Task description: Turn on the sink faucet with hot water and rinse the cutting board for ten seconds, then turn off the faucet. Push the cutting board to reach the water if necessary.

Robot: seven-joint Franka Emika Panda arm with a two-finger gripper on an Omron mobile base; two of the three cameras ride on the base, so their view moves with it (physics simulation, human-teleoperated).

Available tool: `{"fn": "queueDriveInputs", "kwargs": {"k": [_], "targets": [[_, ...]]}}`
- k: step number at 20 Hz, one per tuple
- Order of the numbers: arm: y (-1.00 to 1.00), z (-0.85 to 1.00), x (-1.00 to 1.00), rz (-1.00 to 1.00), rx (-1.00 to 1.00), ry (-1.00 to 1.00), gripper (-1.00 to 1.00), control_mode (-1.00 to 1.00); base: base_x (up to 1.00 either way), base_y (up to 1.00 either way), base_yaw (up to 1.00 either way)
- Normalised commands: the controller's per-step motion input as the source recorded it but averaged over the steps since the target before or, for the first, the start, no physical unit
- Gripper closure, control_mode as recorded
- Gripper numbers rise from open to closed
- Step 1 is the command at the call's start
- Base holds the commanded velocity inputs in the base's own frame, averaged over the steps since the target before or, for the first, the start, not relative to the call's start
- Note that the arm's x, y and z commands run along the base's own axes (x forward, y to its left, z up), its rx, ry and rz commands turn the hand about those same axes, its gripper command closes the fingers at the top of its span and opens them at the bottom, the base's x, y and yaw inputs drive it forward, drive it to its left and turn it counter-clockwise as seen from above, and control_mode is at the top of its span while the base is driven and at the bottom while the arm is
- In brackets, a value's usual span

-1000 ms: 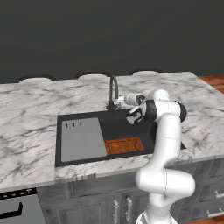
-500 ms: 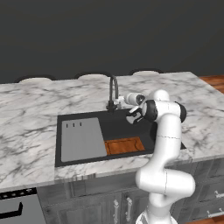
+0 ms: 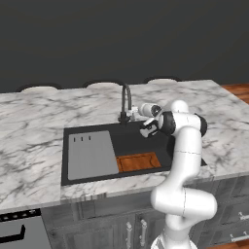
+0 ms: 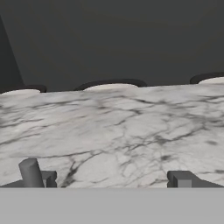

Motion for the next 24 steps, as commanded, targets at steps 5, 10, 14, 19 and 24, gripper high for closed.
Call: {"fn": "queueDriveInputs", "kwargs": {"k": [5, 10, 14, 19, 24], "targets": [[0.0, -0.01, 0.0, 0.0, 0.0, 0.0, -1.0, -1.0, 0.0, 0.0, 0.0], [-0.08, 0.0, 0.0, 0.0, 0.0, 0.0, -1.0, -1.0, 0.0, 0.0, 0.0], [-0.15, 0.0, 0.0, 0.0, 0.0, 0.0, -1.0, -1.0, 0.0, 0.0, 0.0], [-0.23, 0.0, 0.0, 0.0, 0.0, 0.0, -1.0, -1.0, 0.0, 0.0, 0.0], [-0.35, 0.0, 0.0, 0.0, 0.0, 0.0, -1.0, -1.0, 0.0, 0.0, 0.0]]}}
